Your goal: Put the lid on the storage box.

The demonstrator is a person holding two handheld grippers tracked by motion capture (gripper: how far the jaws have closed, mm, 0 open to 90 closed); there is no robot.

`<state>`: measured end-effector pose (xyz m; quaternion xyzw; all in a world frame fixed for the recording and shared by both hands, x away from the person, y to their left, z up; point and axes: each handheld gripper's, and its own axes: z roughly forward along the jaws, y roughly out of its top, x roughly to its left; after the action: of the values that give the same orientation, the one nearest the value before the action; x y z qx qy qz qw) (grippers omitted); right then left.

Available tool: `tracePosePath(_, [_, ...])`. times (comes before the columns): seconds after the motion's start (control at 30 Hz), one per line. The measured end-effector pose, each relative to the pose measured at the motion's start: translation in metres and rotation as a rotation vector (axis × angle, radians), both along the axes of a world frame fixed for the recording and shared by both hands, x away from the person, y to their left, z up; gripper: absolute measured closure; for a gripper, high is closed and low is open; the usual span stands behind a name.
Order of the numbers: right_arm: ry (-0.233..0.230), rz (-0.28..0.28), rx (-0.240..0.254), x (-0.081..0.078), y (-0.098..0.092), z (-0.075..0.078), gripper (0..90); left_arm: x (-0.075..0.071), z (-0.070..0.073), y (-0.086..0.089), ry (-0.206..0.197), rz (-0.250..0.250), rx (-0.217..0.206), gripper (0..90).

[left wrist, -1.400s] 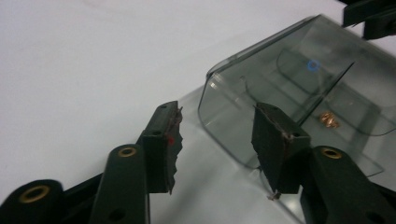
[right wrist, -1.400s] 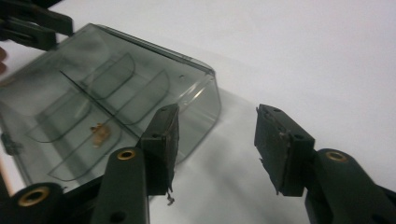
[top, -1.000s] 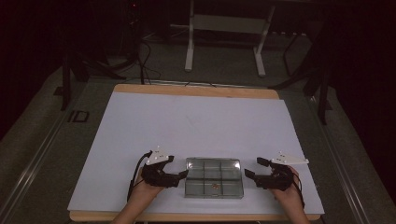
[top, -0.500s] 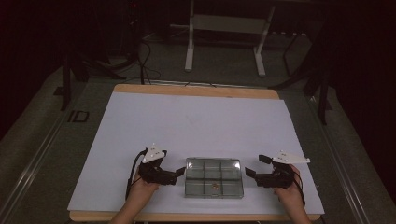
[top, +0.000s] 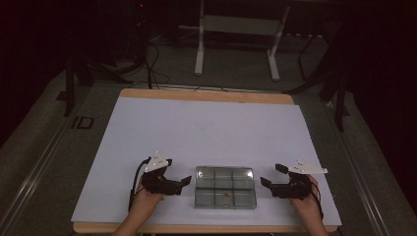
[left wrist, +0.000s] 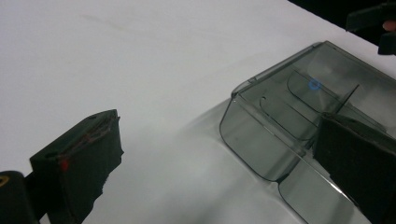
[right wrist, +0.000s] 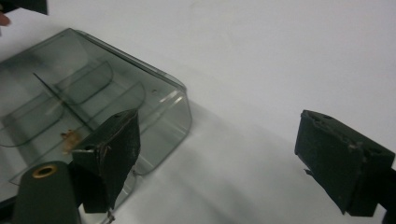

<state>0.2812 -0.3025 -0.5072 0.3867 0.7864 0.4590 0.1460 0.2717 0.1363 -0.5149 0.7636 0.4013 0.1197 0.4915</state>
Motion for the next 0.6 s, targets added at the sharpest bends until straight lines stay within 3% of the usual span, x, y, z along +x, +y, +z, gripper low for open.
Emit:
tracePosePath(0.33, [-0.005,-0.047,-0.009,-0.001,-0.013,-0.005,14.3,-0.003,0.0,0.011,-0.028,0.038,0.016,2.2])
tracePosePath(0.6, [-0.002,-0.08,-0.011,-0.002,-0.026,-0.009,14.3,-0.002,-0.005,0.021,-0.017,0.092,0.032,2.2])
